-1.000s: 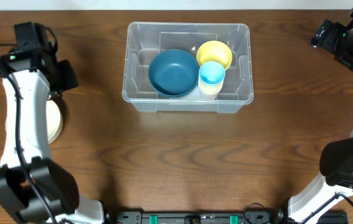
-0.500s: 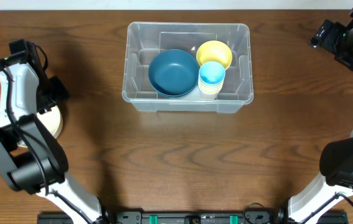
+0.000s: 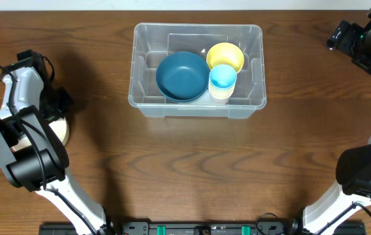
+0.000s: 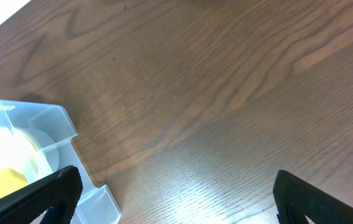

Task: Pack container
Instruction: 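Move the left gripper to the cream bowl and grasp its rim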

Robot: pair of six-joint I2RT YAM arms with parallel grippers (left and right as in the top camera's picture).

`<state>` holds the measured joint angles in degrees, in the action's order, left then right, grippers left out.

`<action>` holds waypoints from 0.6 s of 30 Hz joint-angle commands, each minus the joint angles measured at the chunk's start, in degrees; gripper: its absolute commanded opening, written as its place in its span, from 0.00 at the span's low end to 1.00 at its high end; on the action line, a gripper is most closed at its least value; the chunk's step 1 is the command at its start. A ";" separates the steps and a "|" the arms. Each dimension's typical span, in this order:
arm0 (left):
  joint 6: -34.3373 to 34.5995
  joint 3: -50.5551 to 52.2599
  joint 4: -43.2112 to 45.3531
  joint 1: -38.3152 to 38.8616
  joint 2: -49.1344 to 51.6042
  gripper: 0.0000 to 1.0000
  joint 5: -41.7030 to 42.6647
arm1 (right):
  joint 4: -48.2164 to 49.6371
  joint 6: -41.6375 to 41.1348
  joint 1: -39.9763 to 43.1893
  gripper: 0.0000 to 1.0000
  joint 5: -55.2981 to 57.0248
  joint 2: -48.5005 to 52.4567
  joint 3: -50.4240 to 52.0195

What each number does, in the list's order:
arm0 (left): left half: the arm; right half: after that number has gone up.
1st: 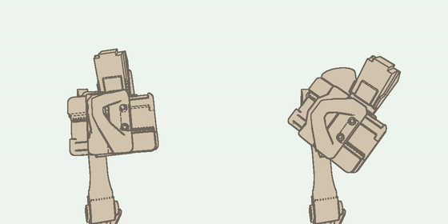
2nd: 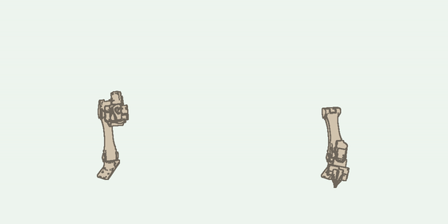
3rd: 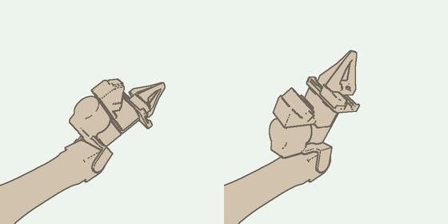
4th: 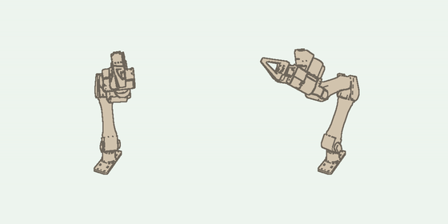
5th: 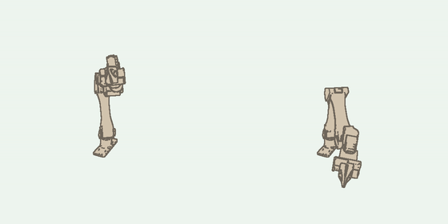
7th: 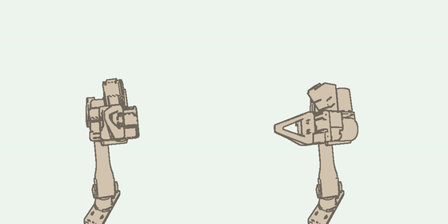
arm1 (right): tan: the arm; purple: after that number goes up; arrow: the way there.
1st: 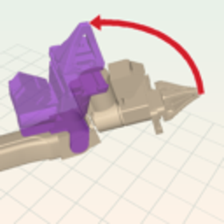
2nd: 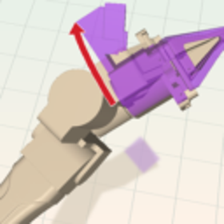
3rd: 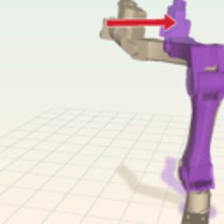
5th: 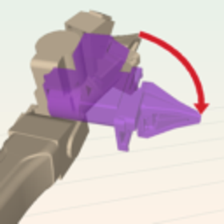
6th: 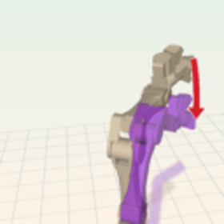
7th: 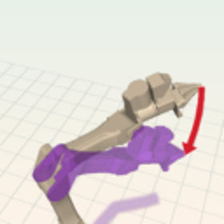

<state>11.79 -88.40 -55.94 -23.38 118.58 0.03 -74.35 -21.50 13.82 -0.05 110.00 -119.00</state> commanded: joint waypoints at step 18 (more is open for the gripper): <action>-13.70 -1.20 6.60 4.92 -31.50 0.06 36.94 | -0.07 -0.74 0.37 0.99 0.24 -0.15 -0.90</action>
<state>2.24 -88.58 -50.81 -21.06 92.49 32.03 -74.35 -21.50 13.82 -0.05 110.00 -119.00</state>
